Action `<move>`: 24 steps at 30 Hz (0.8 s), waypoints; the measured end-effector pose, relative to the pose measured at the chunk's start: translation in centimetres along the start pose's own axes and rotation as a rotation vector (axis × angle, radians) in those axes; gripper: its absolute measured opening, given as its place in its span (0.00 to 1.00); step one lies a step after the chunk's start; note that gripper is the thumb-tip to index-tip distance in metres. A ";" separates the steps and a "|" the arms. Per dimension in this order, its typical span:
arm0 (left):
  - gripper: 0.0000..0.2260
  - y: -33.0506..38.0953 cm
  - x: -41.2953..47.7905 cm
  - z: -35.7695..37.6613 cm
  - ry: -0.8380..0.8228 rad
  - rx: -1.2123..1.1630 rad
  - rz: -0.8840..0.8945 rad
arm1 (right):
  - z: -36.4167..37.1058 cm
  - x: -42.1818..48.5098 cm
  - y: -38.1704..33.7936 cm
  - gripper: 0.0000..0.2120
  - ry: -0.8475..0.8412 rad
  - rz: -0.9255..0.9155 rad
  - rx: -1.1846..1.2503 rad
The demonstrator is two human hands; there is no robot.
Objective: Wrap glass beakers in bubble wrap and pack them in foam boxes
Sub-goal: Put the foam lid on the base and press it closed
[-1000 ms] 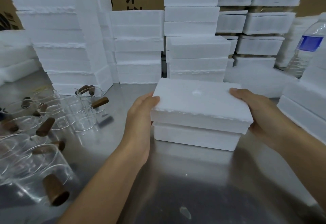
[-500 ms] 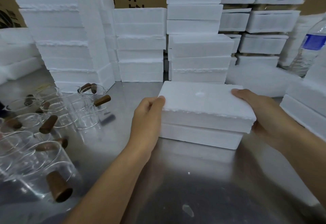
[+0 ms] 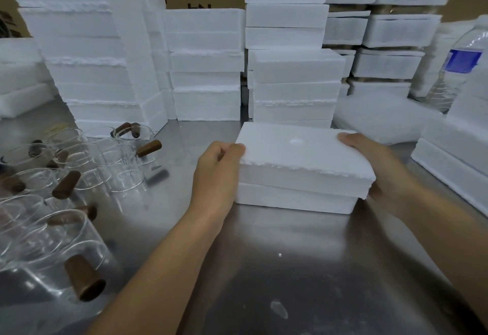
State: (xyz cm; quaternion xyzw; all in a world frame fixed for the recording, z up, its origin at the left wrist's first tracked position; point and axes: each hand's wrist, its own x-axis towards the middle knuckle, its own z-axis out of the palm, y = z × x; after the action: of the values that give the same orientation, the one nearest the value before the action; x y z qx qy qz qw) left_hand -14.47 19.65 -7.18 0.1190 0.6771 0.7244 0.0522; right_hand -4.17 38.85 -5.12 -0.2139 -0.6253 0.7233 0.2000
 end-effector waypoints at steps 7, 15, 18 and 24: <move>0.07 0.1 0.0 0.2 -0.014 -0.003 -0.028 | -0.2 0.6 -0.2 0.11 -0.035 0.047 0.015; 0.05 0.3 0.7 -0.1 -0.005 0.013 -0.068 | 0.1 0.5 0.3 0.10 -0.089 0.054 0.043; 0.04 0.2 0.6 -0.2 -0.006 0.012 -0.075 | 0.1 0.4 0.2 0.09 -0.091 0.058 0.055; 0.04 0.3 0.3 -0.5 -0.071 -0.029 -0.142 | -0.1 0.3 0.0 0.10 -0.135 0.082 0.071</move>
State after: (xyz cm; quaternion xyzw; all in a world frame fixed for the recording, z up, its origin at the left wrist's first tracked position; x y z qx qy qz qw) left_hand -14.85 19.26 -6.91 0.0956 0.6711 0.7238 0.1289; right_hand -4.41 39.09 -5.16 -0.1828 -0.6021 0.7654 0.1353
